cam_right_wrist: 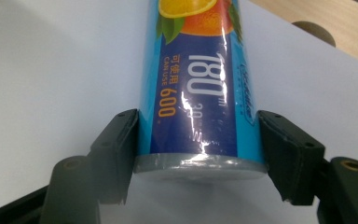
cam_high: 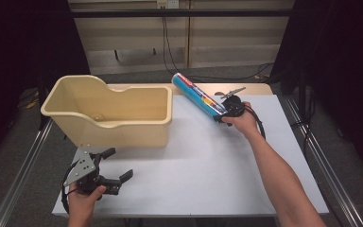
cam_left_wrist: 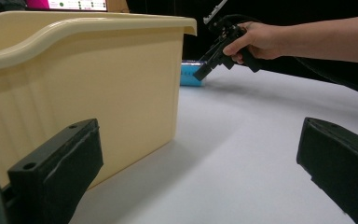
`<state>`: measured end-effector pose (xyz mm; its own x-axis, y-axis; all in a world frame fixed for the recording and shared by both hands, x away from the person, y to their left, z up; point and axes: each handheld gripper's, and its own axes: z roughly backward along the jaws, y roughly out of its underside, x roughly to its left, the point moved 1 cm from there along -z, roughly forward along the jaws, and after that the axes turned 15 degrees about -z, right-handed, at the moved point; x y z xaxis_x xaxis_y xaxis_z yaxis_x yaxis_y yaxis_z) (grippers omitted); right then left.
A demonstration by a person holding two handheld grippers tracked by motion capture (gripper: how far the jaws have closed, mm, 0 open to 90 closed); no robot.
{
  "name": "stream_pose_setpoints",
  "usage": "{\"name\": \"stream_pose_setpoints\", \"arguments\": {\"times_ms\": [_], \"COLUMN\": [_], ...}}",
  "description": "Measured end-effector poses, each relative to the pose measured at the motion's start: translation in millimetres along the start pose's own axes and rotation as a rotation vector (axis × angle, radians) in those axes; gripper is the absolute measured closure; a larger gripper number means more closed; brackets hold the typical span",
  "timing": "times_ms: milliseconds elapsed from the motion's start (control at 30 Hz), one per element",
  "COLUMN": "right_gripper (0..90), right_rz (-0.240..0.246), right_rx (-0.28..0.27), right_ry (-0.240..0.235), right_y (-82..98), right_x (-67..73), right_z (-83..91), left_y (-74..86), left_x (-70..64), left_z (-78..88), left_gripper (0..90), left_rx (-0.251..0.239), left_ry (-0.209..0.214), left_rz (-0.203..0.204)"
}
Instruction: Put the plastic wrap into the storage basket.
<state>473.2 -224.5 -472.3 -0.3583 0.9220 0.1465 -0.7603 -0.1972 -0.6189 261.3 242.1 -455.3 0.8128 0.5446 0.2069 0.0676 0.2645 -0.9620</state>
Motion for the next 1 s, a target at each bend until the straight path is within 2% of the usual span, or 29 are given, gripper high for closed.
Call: {"name": "stream_pose_setpoints", "arguments": {"times_ms": [100, 233, 367, 433, 467, 733, 1000], "right_gripper": [33.1, 33.1, 33.1, 33.1, 33.1, 33.1, 33.1], "right_rz": [-0.021, -0.033, -0.046, -0.044, -0.062, -0.093, -0.096], "right_rx": [0.033, 0.043, 0.024, 0.024, 0.033, 0.041, 0.034], "right_ry": [-0.005, -0.007, -0.008, -0.005, -0.008, -0.011, -0.009], "right_y": [2.4, 11.4, 22.6, 24.5, 30.9, 53.2, 77.9], "right_x": [-0.3, 0.0, 1.5, 1.8, 2.9, 5.2, 8.1], "right_z": [5.3, 14.0, 21.5, 23.2, 29.2, 48.6, 68.9], "left_y": [-0.8, -0.1, -1.4, -1.9, -2.6, -4.5, -4.8], "left_x": [-0.6, -0.9, -2.9, -2.9, -3.2, -4.5, -5.5], "left_z": [0.7, 0.4, 0.8, 0.6, 0.1, -1.8, -3.1], "left_gripper": [0.0, 0.0, 0.0, 0.0, 0.0, 0.0, 0.0], "left_rx": [0.000, 0.006, -0.001, 0.001, 0.002, -0.001, -0.003], "left_ry": [-0.002, -0.001, -0.001, -0.002, -0.002, 0.004, 0.005], "left_rz": [-0.003, -0.007, 0.001, -0.005, -0.008, -0.015, -0.010]}}
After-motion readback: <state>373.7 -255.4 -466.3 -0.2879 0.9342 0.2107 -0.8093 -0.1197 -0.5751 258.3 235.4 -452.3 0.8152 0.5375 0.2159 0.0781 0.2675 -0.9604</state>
